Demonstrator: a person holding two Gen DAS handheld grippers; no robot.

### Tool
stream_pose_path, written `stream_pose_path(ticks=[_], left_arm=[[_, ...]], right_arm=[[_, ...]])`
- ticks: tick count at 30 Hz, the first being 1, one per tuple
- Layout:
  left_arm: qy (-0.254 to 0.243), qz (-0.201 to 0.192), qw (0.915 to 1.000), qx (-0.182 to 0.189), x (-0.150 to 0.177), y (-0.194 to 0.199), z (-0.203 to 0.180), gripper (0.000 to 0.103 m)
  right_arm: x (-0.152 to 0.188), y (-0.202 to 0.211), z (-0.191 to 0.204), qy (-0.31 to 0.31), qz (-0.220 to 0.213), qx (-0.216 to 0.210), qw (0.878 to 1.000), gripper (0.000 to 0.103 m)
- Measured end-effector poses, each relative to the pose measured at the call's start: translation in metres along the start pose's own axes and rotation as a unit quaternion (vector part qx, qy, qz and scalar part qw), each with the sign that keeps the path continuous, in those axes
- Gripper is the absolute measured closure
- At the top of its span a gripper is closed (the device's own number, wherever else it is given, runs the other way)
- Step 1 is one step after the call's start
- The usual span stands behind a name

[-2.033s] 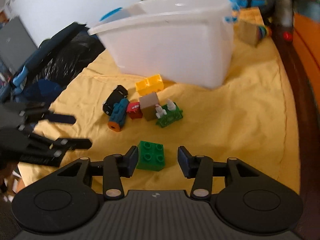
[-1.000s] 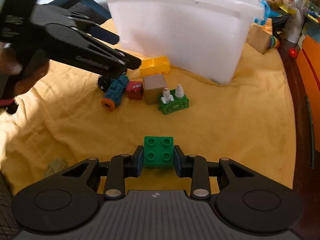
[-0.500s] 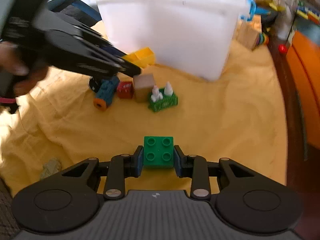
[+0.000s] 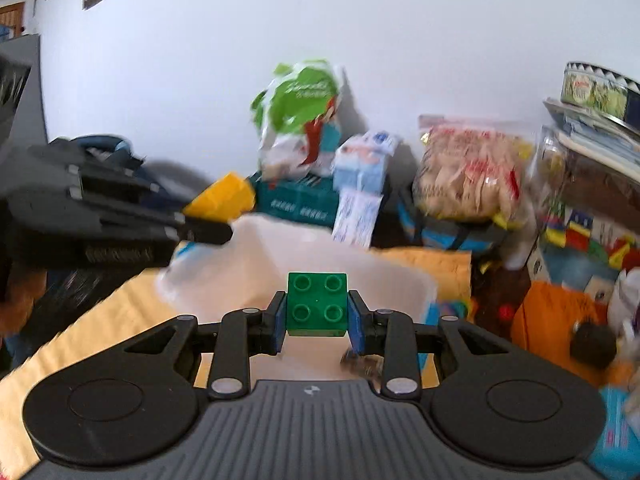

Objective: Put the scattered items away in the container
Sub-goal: 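Carry both bricks over the container and open both tools, then move both tools back toward the remaining toys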

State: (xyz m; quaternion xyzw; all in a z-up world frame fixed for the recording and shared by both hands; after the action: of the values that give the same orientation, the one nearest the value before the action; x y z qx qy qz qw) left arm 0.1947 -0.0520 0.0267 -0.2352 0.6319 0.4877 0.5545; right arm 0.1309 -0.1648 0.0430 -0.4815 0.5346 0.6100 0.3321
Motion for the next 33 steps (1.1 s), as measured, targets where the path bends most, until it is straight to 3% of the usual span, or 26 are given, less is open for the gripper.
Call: stream_pose_path(ticks=[5,8,12,16,19,21,27,33], left_arm=[[0.002,0.086,0.9954,-0.041,0.046,-0.065,0.019,0.076],[0.026,0.137,0.9892,-0.045,0.08,-0.077,0.025,0.073],[0.044,0.099,0.993,-0.046,0.077,-0.049,0.029,0.057],[0.085,0.064,0.994,-0.024,0.066,-0.004,0.027,0.055],[0.079,0.06,0.995,-0.014,0.077,0.027,0.017,0.047],[0.074,0.074,0.9945,-0.009,0.097,0.04,0.007,0.045],[0.055,0.148,0.9875,0.004,0.165,0.06,-0.026,0.045],[0.046,0.19,0.9807,0.005,0.199,0.069,-0.044,0.045]], right_arm=[[0.032,-0.062,-0.013,-0.036,0.069,0.029,0.997,0.069],[0.062,-0.079,-0.017,-0.053,0.115,0.035,0.991,0.068],[0.061,-0.065,-0.022,-0.065,0.09,0.028,0.993,0.058],[0.044,-0.033,-0.016,-0.059,0.047,0.008,0.997,0.059],[0.045,-0.006,-0.005,-0.049,0.029,-0.02,0.998,0.059],[0.056,0.008,0.003,-0.046,0.034,-0.032,0.998,0.059],[0.121,0.021,0.026,-0.053,0.105,-0.042,0.992,0.059],[0.155,0.029,0.051,-0.028,0.137,-0.056,0.989,0.059]])
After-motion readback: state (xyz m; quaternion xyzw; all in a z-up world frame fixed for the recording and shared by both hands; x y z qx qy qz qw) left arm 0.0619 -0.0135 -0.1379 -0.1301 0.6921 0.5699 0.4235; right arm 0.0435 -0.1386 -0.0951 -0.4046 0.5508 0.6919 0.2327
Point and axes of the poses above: each gripper's, at about its wrist camera, not at the fingertips, and y roughly against the way its jaws point, z to its left, x to its underside, the point moved 10 cm from there along -y, roughly the way its jaws point, and after that the axes turned 13 degrees about -z, right-handed, at the moved point
